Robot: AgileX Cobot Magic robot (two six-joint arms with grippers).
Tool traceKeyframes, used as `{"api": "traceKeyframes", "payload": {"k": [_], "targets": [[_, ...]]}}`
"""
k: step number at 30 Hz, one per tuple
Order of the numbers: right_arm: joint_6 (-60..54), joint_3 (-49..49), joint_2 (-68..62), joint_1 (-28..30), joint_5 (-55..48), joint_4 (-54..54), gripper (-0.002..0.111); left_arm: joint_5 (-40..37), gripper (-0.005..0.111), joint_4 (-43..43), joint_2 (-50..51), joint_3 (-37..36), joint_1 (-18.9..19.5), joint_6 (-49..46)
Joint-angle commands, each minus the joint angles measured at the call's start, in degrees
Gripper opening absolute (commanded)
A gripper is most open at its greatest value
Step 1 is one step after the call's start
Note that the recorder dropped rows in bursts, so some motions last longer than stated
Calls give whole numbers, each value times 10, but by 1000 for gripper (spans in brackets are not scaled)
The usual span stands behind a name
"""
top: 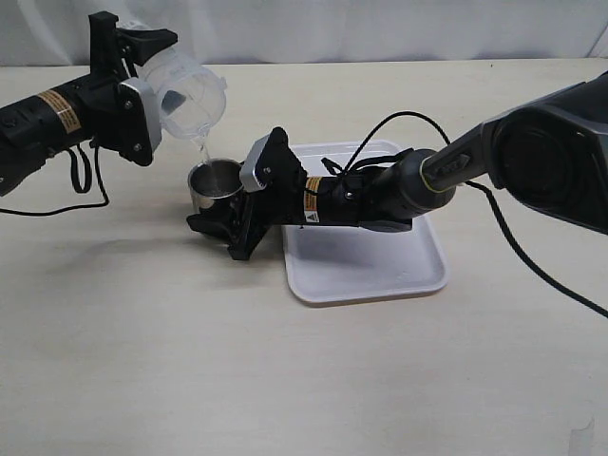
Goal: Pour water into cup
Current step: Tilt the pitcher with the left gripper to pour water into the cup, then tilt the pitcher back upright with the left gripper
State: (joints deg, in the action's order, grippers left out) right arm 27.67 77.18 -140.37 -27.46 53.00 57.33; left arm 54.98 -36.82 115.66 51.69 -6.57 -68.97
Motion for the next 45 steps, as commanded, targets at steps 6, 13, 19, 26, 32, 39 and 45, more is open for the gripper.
{"api": "traceKeyframes", "payload": {"k": [6, 13, 19, 26, 32, 39, 45], "targets": [[4, 1, -1, 0, -7, 8, 4, 9, 0, 3, -7, 5, -1, -32], [4, 1, -1, 0, -7, 8, 4, 13, 0, 3, -7, 5, -1, -59], [4, 1, -1, 0, -7, 8, 4, 14, 0, 3, -7, 5, -1, -75], [4, 1, -1, 0, -7, 8, 4, 33, 0, -3, -7, 5, -1, -104], [4, 1, -1, 0, -7, 8, 4, 41, 0, -16, -7, 5, -1, -107], [4, 1, -1, 0, -7, 8, 4, 43, 0, -16, -7, 5, -1, -135], [4, 1, -1, 0, -7, 8, 4, 58, 0, -16, -7, 5, -1, -138]]}}
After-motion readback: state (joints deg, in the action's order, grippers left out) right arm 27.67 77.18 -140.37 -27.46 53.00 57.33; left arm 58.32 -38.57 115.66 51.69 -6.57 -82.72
